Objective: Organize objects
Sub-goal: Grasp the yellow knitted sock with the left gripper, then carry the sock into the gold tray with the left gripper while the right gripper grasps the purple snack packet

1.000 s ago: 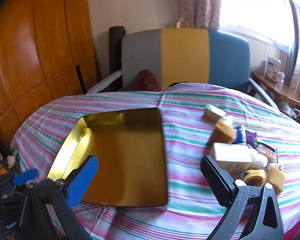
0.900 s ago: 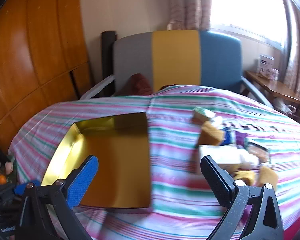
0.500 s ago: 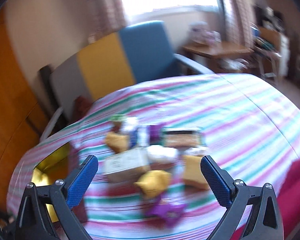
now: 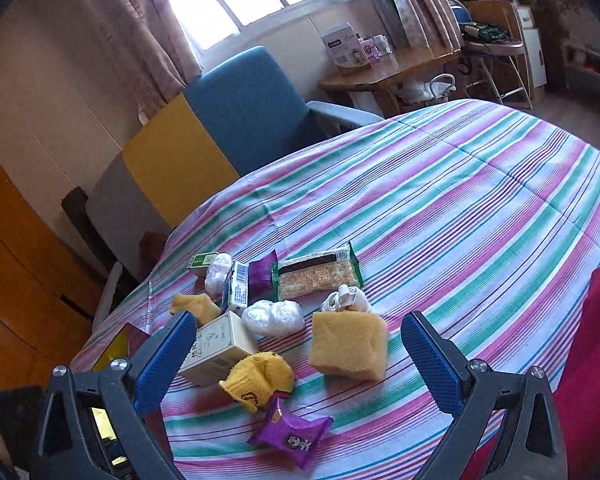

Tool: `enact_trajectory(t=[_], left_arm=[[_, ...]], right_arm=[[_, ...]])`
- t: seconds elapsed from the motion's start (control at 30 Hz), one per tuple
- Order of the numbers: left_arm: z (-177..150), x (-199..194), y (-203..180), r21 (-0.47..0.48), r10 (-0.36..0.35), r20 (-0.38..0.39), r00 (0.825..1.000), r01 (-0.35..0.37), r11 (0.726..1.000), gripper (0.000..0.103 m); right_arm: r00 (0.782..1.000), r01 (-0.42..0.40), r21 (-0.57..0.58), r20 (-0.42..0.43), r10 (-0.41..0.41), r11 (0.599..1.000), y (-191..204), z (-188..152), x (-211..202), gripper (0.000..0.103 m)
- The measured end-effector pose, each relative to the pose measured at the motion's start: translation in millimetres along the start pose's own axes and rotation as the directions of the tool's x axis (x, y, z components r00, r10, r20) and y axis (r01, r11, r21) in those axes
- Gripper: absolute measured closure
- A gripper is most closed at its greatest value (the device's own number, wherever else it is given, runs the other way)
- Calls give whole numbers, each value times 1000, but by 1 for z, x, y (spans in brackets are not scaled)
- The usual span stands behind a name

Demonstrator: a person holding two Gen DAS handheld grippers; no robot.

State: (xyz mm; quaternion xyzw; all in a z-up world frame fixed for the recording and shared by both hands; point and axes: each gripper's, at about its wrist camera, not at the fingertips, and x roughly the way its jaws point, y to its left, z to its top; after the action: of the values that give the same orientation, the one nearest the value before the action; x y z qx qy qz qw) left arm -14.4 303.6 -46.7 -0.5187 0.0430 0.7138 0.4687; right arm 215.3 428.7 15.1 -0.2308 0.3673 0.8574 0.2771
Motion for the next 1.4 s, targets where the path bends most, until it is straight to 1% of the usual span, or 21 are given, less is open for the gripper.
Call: enact_trajectory(t=[0.07,0.13,0.2,0.3,0.33,0.37,0.4,0.43,0.5,0.6,0.7,0.77,0.87,0.93,1.0,1.07,1.1,1.17,1.23,1.3,1.4], left_arm=[[14,16,-8,9,-9,-12,1000,9,1000,38],[24,32,-15,19,12,-20,1000,-11,1000,38],[31,48,-18,19,18,-48,999,-17,1000,38],[39,77,-15,17,52,-81,995,-51,999,38],[41,87,-12,17,65,-97,993,-63,998,43],[42,96,-8,6,59,-116,991,-59,998,62],[40,101,-3,-13,19,-132,991,-21,1000,67],[38,98,0,-22,5,-118,993,-8,1000,68],[33,87,1,-6,1,-94,996,-2,1000,71],[19,58,3,21,7,-50,999,-6,1000,71],[7,31,8,11,11,-21,1000,-10,1000,71],[-2,15,11,11,21,-2,1000,-21,1000,71],[-17,-6,17,4,31,22,999,-31,1000,71],[-25,-21,23,-5,30,32,999,-29,1000,71],[-31,-33,26,-4,37,44,998,-37,999,71],[-38,-49,32,-4,38,64,997,-38,999,71],[-42,-60,37,-5,37,76,996,-37,999,71],[-47,-79,46,-6,48,99,994,-48,999,71],[-51,-102,61,-10,68,128,989,-68,998,71],[-51,-122,77,-20,99,155,983,-97,995,71],[-52,-148,117,-75,181,179,967,-170,983,71]], right_arm=[[1000,-9,29,4,9,1000,-5,1,1,0],[999,-32,58,1,32,998,-11,1,2,0],[999,-33,73,-2,34,997,-14,2,3,0],[999,-39,69,-12,40,997,-12,2,5,0],[999,-42,65,-14,43,997,-12,1,6,0],[999,-45,63,-16,46,997,-12,1,6,0],[999,-41,62,-18,43,997,-11,1,6,0],[999,-35,63,-20,36,997,-12,1,7,0],[999,-31,65,-26,33,997,-12,2,8,0],[999,-23,62,-43,26,998,-12,2,11,0],[996,-23,28,-90,25,999,-7,2,19,1],[988,-40,-14,-148,37,999,0,0,27,1],[961,-83,-116,-272,48,990,17,-7,44,4],[938,-110,-194,-345,37,975,30,-15,54,8],[909,-139,-290,-418,5,947,46,-27,64,15],[875,-157,-393,-481,-57,906,63,-44,75,17],[862,-156,-446,-498,-99,881,70,-53,80,19],[835,-152,-535,-519,-182,831,80,-68,88,20],[815,-119,-597,-515,-265,794,84,-78,95,20],[799,-102,-618,-518,-306,780,83,-82,100,20],[780,-85,-630,-524,-341,772,82,-85,106,20]])
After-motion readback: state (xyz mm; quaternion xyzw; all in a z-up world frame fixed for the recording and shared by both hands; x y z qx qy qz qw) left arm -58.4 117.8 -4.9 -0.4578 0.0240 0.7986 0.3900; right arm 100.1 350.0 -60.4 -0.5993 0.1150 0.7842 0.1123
